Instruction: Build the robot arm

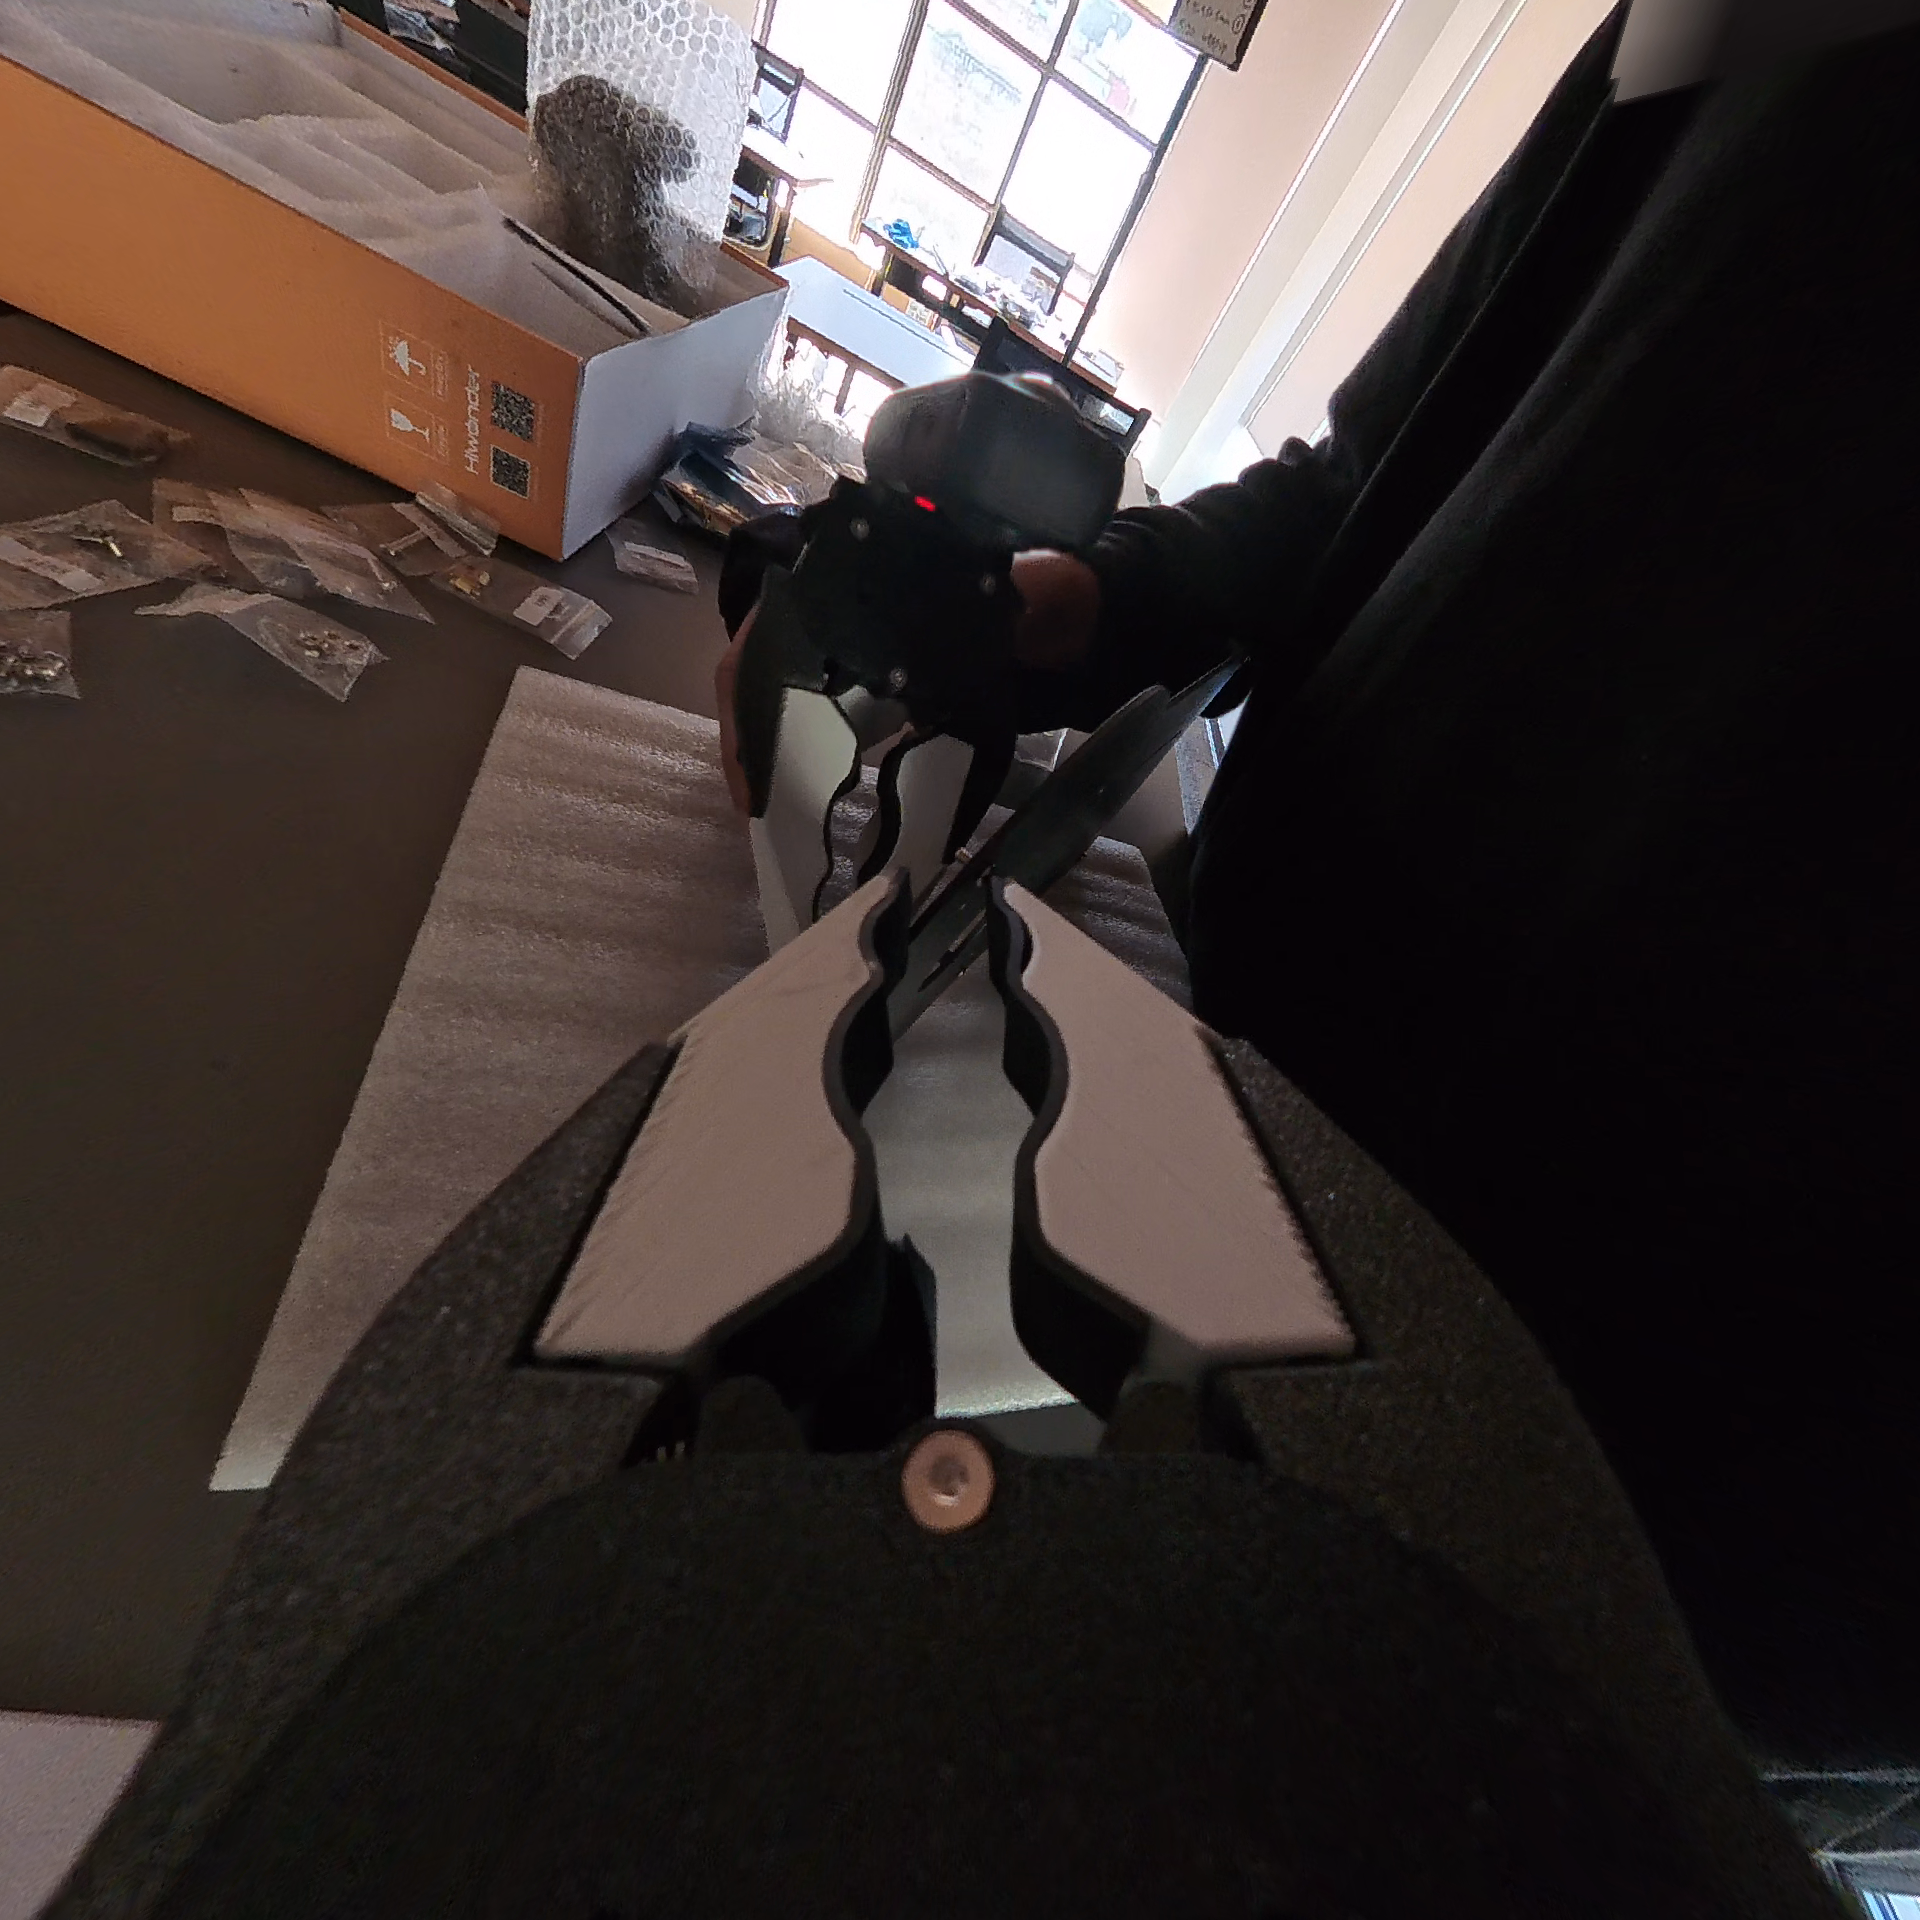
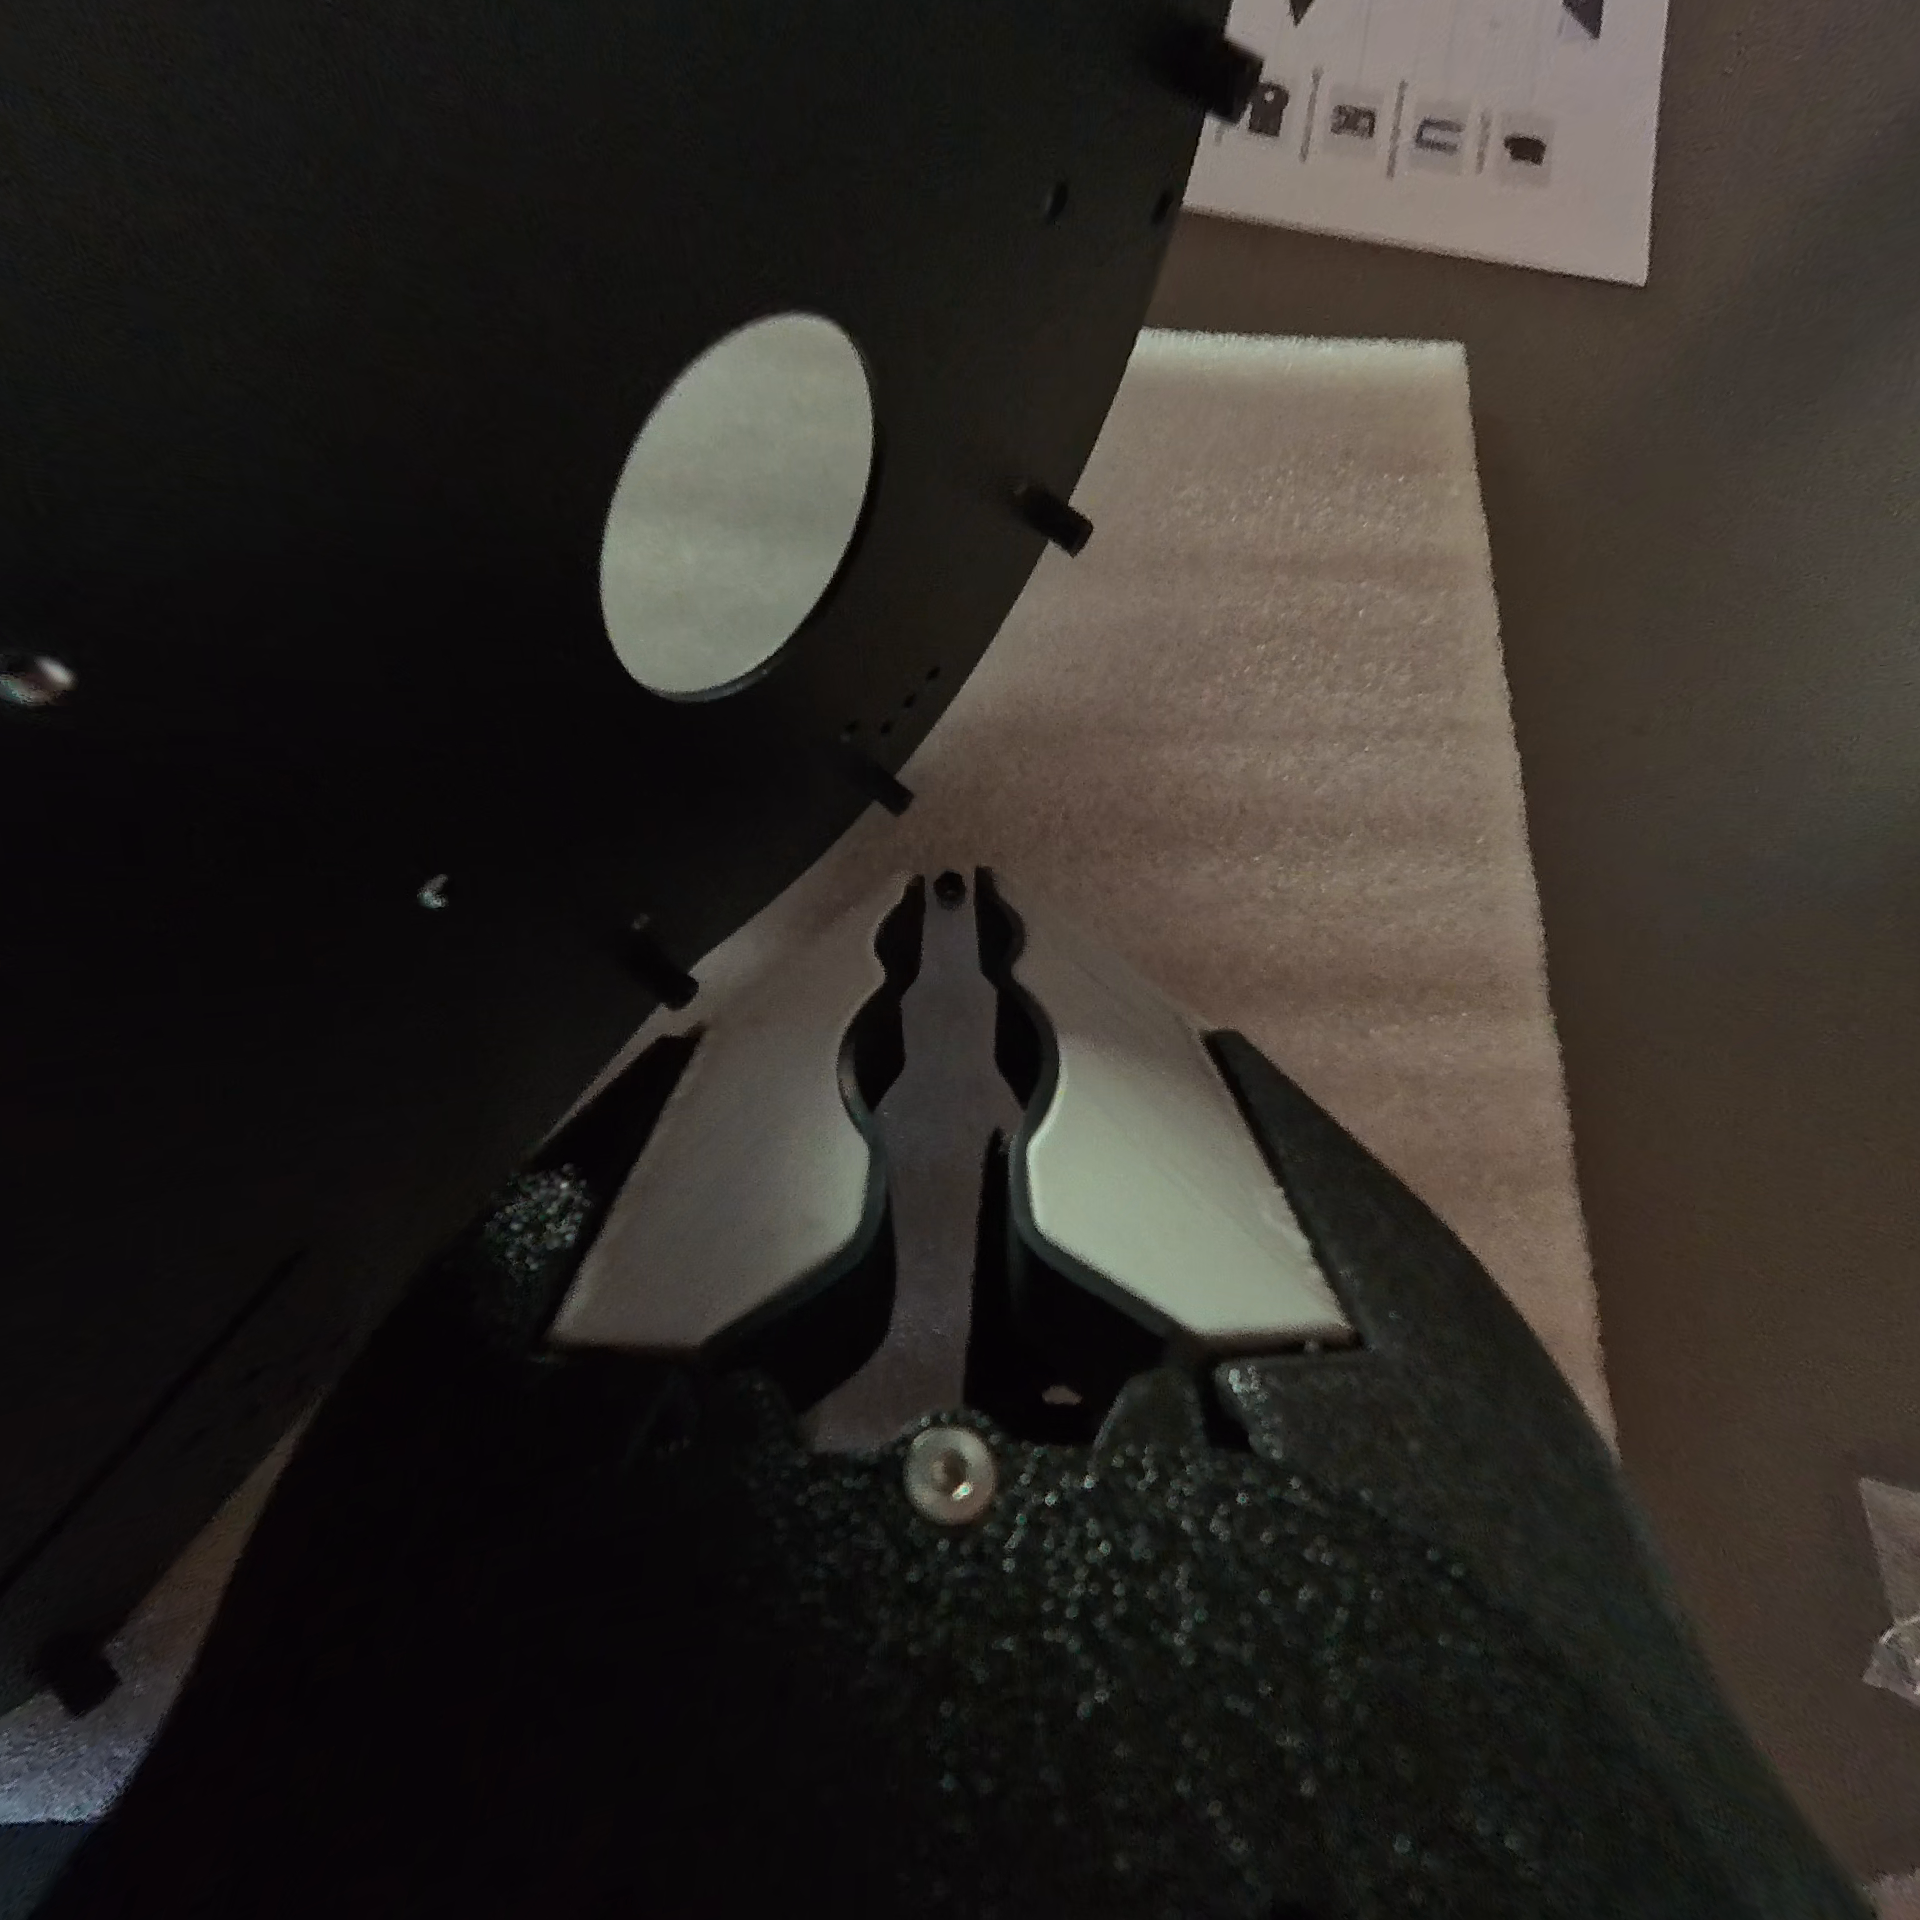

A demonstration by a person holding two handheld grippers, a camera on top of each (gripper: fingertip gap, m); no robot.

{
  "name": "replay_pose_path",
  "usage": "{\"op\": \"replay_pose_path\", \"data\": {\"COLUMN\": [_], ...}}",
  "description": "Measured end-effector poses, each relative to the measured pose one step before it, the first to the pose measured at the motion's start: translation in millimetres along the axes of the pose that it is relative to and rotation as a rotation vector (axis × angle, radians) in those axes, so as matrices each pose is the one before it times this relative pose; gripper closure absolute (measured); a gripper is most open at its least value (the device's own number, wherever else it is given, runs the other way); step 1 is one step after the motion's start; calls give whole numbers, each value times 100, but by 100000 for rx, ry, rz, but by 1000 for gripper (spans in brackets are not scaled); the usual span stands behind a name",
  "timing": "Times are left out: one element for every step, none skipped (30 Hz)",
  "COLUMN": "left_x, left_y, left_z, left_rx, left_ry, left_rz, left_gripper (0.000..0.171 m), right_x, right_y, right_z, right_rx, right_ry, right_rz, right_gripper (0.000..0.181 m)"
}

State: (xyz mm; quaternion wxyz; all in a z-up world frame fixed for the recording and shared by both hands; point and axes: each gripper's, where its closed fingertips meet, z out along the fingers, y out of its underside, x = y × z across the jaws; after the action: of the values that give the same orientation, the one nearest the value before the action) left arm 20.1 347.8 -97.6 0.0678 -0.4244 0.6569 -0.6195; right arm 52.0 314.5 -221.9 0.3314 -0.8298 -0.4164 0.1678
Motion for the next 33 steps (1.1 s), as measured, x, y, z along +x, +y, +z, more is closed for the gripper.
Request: {"op": "replay_pose_path", "data": {"left_x": [4, 23, 27, 30, 30, 18, 21, 1, -2, -6, -14, -14, -27, -28, -29, -38, -48, -70, -74, -63, -60, -36, -43, -30, -27, -17, -7, 1, -6, 5, -6, -1, 5], "left_y": [7, 10, 21, 25, 20, 21, 16, -5, 1, -2, -6, -12, -5, -19, -10, -15, -25, -27, -34, -44, -28, -26, -17, -14, -15, -20, -1, -8, 4, 0, 1, -6, 11], "left_z": [-4, -11, -24, -11, -21, -11, -15, -10, 3, 8, 10, 18, 14, 19, 11, 25, 29, 45, 33, 50, 30, 28, 26, 12, 11, 17, 10, 7, 0, -6, -10, 14, -5], "left_rx": [-53, -58, -67, -27, 37, 55, 31, -14, -34, -46, -96, -146, -193, -244, -279, -265, -200, -187, -210, -221, -234, -183, -107, 11, 133, 205, 240, 229, 200, 218, 175, 73, -77], "left_ry": [-27, -43, -66, -60, -74, -87, -92, -167, -232, -198, -142, -176, -249, -296, -321, -360, -437, -512, -571, -557, -574, -507, -348, -207, -106, -95, -132, -88, -70, 28, 36, 63, 61], "left_rz": [-118, -80, -2, -2, -33, -44, -34, 48, 144, 181, 133, 133, 174, 226, 278, 332, 325, 241, 154, 190, 382, 436, 302, 84, -64, -8, 79, 113, 92, 33, 24, -1, 48], "left_gripper": [158, 158, 158, 158, 158, 158, 158, 158, 158, 158, 158, 158, 158, 158, 158, 158, 158, 158, 158, 158, 158, 158, 157, 158, 158, 157, 157, 157, 157, 158, 158, 158, 157], "right_x": [-29, 3, 92, 47, -6, 32, 216, 356, 253, 296, 307, 132, -212, -363, -697, -795, -478, -96, -259, -94, -6, -155, -216, -167, -51, -89, -134, -104, -101, 46, 120, -10, 8], "right_y": [-85, 53, 113, 142, 56, -83, -125, -394, -829, -1171, -1388, -1605, -1719, -1668, -1496, -997, -514, 70, 310, 229, 250, 89, -111, -136, -80, 23, 49, 78, -36, 8, -10, -112, -41], "right_z": [-8, 54, 83, 97, 65, -69, -156, -325, -502, -603, -636, -581, -465, -312, -145, 70, 195, 313, 368, 344, 315, 248, 161, 102, 72, 87, 85, 82, 16, -5, -30, -58, -56], "right_rx": [298, -563, -850, -875, -356, 364, 605, 2422, 4913, 6493, 7206, 8113, 8725, 8801, 8619, 6087, 3707, 311, -1608, -600, -862, 74, 1366, 1405, 1130, 222, 45, -432, 154, -405, -139, 725, 137], "right_ry": [-549, -256, 377, 90, -631, -715, 354, 916, -761, -1526, -2154, -3509, -6130, -6841, -8914, -9331, -6757, -3583, -3866, -1700, -466, -1033, -1193, -587, 576, 412, 115, 146, -18, 683, 898, 44, -50], "right_rz": [254, -368, -732, -585, 171, 982, 1136, 1582, 3355, 5909, 7602, 9190, 11447, 13114, 13894, 13696, 11870, 9757, 7041, 4498, 3262, 3088, 2834, 2323, 845, 238, 591, 412, -18, 19, -291, -463, 377], "right_gripper": [173, 173, 173, 176, 176, 177, 177, 177, 177, 177, 176, 177, 177, 178, 177, 177, 178, 178, 178, 178, 178, 176, 176, 178, 178, 178, 177, 177, 178, 178, 176, 177, 178]}}
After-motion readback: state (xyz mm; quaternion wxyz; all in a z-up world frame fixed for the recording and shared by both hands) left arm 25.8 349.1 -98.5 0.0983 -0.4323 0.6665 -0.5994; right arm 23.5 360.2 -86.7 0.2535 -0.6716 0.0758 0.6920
